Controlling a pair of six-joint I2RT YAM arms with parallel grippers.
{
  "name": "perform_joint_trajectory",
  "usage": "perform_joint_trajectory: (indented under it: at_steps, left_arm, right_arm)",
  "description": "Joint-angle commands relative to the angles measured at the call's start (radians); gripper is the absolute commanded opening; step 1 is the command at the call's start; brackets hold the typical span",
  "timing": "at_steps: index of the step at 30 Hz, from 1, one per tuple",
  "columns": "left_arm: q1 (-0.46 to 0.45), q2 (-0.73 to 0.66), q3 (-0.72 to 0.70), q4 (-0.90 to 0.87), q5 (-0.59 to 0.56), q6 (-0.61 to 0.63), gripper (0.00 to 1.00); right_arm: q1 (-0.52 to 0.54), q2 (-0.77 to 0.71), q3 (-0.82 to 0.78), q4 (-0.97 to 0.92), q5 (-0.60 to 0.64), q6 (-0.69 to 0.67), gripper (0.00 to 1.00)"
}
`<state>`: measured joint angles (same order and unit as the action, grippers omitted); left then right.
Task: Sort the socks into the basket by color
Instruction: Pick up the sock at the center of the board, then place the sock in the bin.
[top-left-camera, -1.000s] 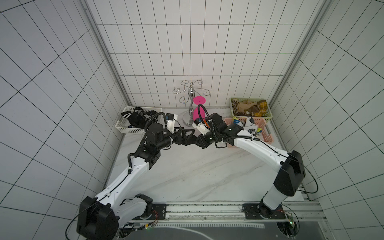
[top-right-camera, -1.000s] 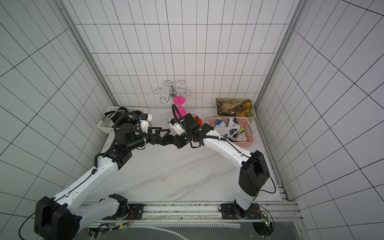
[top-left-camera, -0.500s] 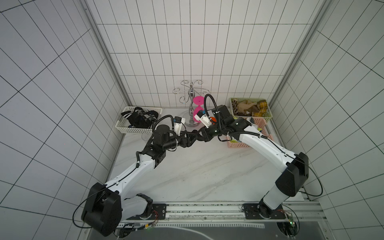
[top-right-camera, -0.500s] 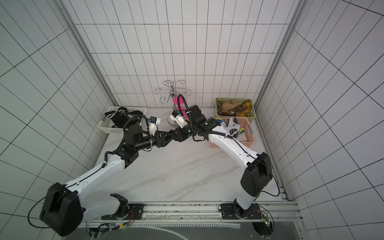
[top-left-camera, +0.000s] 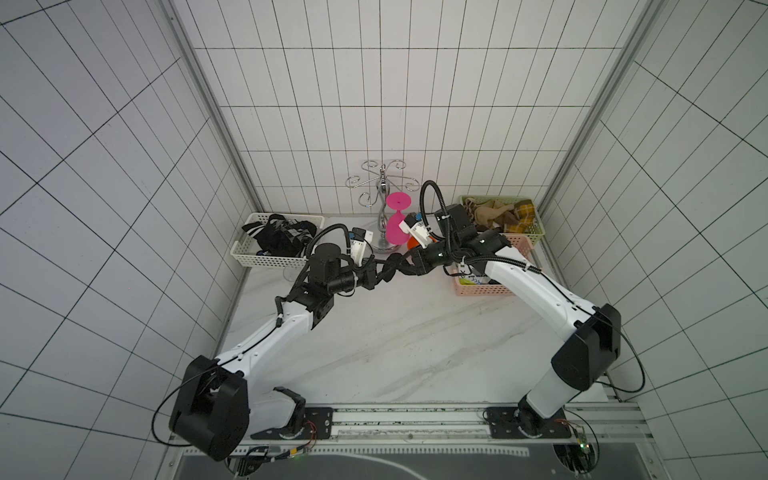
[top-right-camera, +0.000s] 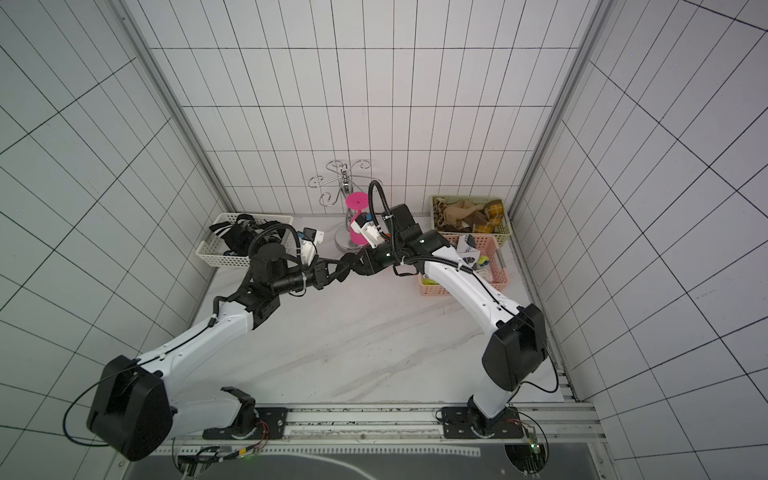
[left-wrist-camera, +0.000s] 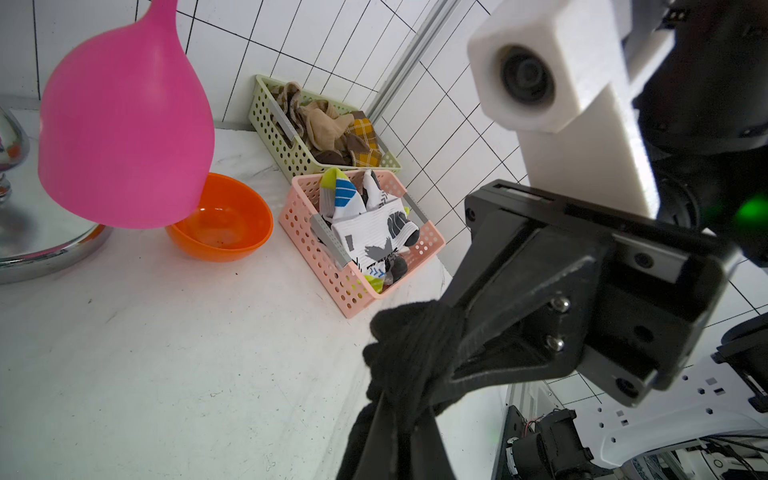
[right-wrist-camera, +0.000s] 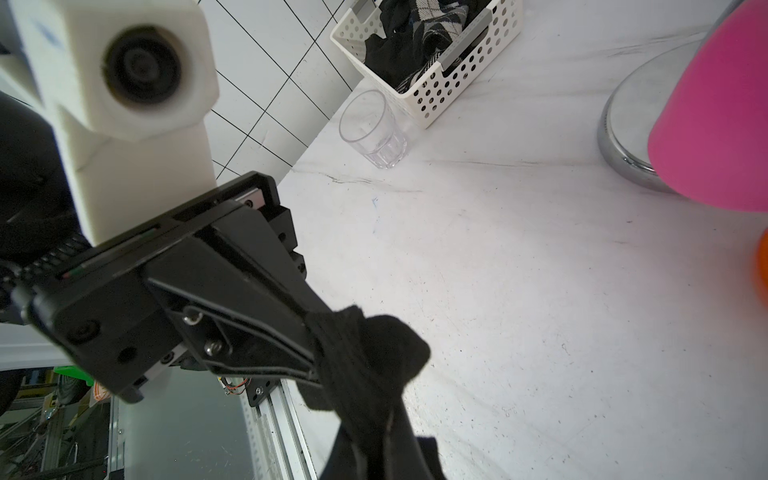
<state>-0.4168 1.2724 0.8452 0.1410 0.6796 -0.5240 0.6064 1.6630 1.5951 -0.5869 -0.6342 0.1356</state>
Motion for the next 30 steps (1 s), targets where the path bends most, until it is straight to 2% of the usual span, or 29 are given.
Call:
perform_joint_trajectory:
  at_steps: [1,3,4,11,17,22,26,30]
  left_arm:
    - [0.011,0.01,0.042,0.0,-0.004,-0.022,0.0]
    - [0.048,0.015,0.059,-0.009,-0.04,-0.035,0.0]
    - [0.073,0.019,0.08,-0.043,-0.074,-0.023,0.0]
    - [0.365,0.184,0.31,-0.239,-0.205,0.044,0.0]
    - [0.521,0.439,0.547,-0.332,-0.396,0.18,0.0]
    - [0.587,0.659,0.734,-0.408,-0.54,0.245,0.0]
    - [0.621,0.803,0.878,-0.536,-0.62,0.29,0.0]
    - [0.652,0.894,0.915,-0.61,-0.673,0.315,0.0]
  right_arm:
    - [-0.001,-0.015,0.119,0.031,-0.051,0.005,0.5]
    - [-0.02,-0.029,0.111,0.031,-0.032,0.011,0.86]
    - [-0.029,-0.04,0.101,0.031,-0.018,0.013,0.99]
    - [-0.119,-0.116,0.004,0.048,0.019,0.036,0.99]
    - [-0.183,-0.149,-0.059,0.081,0.02,0.048,0.99]
    - [-0.232,-0.149,-0.094,0.097,0.008,0.058,0.99]
    - [-0.267,-0.145,-0.116,0.11,-0.004,0.07,0.99]
    - [-0.29,-0.141,-0.127,0.121,-0.006,0.073,0.99]
